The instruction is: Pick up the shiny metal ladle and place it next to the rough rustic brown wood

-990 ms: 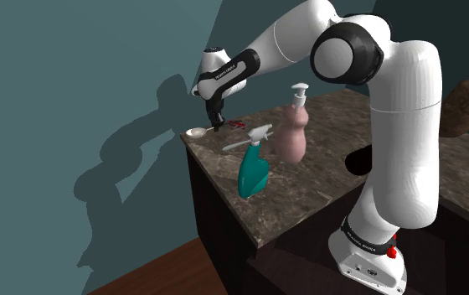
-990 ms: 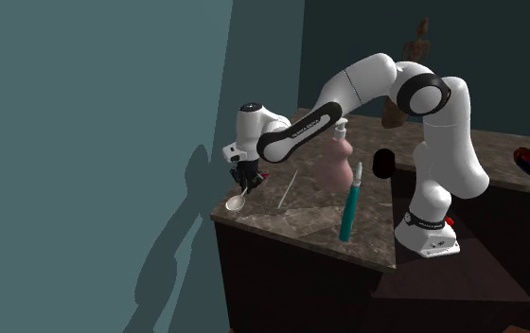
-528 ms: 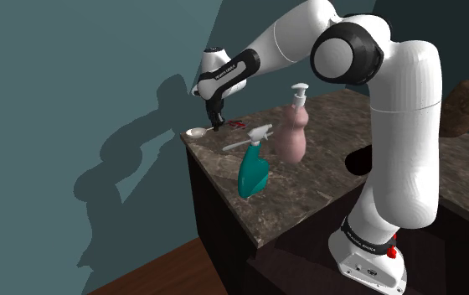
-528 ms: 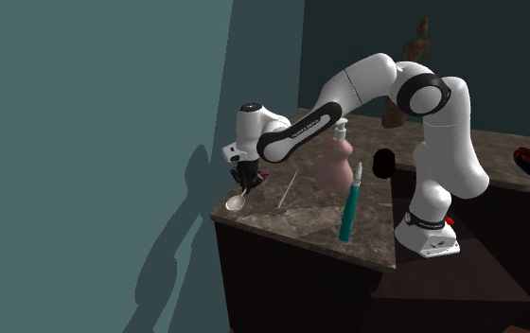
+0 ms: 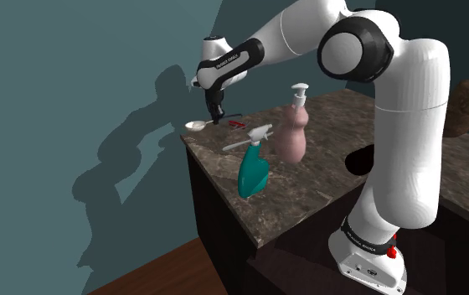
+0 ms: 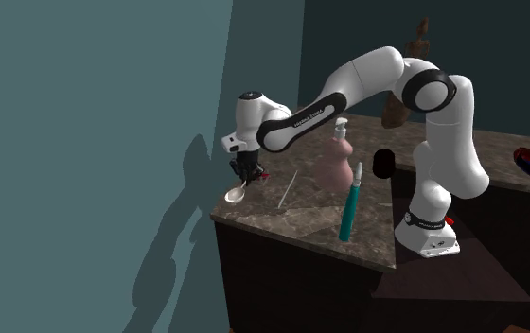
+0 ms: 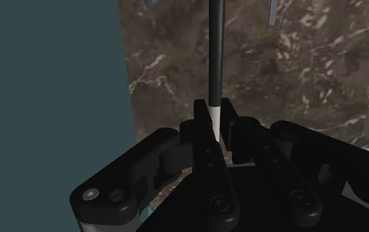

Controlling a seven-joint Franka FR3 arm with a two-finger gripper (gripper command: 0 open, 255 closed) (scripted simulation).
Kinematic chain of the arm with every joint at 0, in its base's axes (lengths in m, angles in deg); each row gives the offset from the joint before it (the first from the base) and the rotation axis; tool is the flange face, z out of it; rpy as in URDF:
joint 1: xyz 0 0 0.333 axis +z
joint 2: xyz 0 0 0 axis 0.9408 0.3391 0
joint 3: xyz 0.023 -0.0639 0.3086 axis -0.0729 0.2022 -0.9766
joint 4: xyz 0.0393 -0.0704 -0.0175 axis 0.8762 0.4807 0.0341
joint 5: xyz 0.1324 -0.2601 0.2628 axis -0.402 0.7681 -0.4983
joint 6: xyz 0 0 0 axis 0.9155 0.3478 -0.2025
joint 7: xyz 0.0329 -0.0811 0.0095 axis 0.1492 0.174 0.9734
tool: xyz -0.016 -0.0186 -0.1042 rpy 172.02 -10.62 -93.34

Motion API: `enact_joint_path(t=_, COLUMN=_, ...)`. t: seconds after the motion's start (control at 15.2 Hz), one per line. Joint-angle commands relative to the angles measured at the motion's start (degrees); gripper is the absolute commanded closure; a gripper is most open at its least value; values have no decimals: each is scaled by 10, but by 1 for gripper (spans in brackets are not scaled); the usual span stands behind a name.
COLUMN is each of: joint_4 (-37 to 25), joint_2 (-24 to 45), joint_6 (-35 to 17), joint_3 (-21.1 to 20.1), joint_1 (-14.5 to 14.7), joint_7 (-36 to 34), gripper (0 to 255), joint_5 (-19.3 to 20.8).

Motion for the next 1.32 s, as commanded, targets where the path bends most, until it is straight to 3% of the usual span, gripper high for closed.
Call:
enact_joint_path(t=0.0, joint_4=-9, joint_2=-6, joint_6=15, joint_3=1, joint_1=0, joint_7=0, gripper=255, joint_5=1)
enact_joint_path(t=1.25, joint_4=-105, joint_2=-43, joint_6=147, joint_3=4, joint_1=2, joint_7=3, gripper=255, joint_5=8)
